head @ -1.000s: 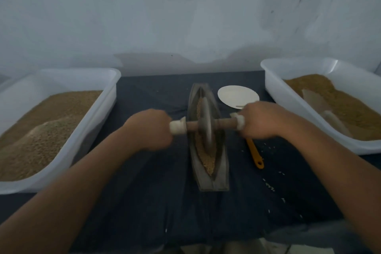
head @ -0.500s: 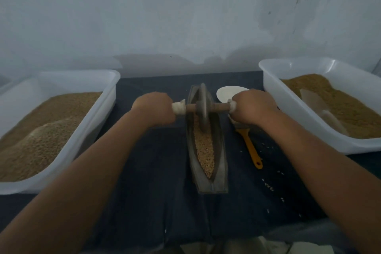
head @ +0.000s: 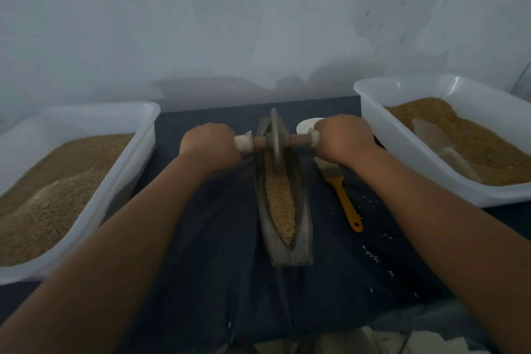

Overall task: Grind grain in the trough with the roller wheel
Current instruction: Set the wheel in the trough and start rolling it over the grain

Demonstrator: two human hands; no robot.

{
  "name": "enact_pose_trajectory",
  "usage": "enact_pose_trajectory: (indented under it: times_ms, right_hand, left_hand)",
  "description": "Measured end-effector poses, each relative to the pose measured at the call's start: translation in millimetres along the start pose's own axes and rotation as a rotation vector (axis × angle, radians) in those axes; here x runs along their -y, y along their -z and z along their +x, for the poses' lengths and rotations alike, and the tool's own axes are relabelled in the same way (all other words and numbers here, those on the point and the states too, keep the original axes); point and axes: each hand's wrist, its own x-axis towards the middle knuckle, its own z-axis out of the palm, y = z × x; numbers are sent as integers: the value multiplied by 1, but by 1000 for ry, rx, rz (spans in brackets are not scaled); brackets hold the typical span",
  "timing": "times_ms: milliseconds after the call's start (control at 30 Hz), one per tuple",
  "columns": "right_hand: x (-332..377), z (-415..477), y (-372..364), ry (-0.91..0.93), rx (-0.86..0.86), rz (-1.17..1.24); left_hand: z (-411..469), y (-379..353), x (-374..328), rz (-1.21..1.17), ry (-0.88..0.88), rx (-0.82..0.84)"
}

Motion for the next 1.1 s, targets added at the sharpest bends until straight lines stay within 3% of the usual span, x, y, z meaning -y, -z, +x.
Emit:
enact_pose_trajectory:
  times_ms: [67, 200, 267, 333, 467, 533, 667, 867, 933, 1100]
  right_hand:
    - [-2, -4, 9, 10, 124, 28]
    - [-12, -49, 24, 110, 656, 179]
    - [-16, -66, 22, 147, 756, 203]
    - [-16, -62, 14, 133, 652, 175]
    - [-5, -22, -10, -16, 186, 78]
    - [-4, -6, -21, -64, 38, 67]
    - [-4, -3, -19, -55, 31, 74]
    - [-17, -67, 16, 140, 625, 176]
    - [-15, -67, 17, 143, 540, 144]
    - [2, -18, 5, 67, -33, 91]
  left_hand:
    - [-8, 0, 2, -35, -47, 94]
    - [-50, 4, 15, -48, -238, 380]
    - [-61, 4, 16, -54, -264, 412]
    - [-52, 2, 12, -6, -242, 362]
    - [-7, 7, -2, 86, -102, 79]
    - [8, 16, -8, 80, -64, 9]
    - [7, 21, -9, 77, -87, 74]
    - [-64, 8, 13, -10, -245, 381]
    - [-63, 0, 16, -30, -223, 364]
    - [-1, -9, 6, -10, -14, 59]
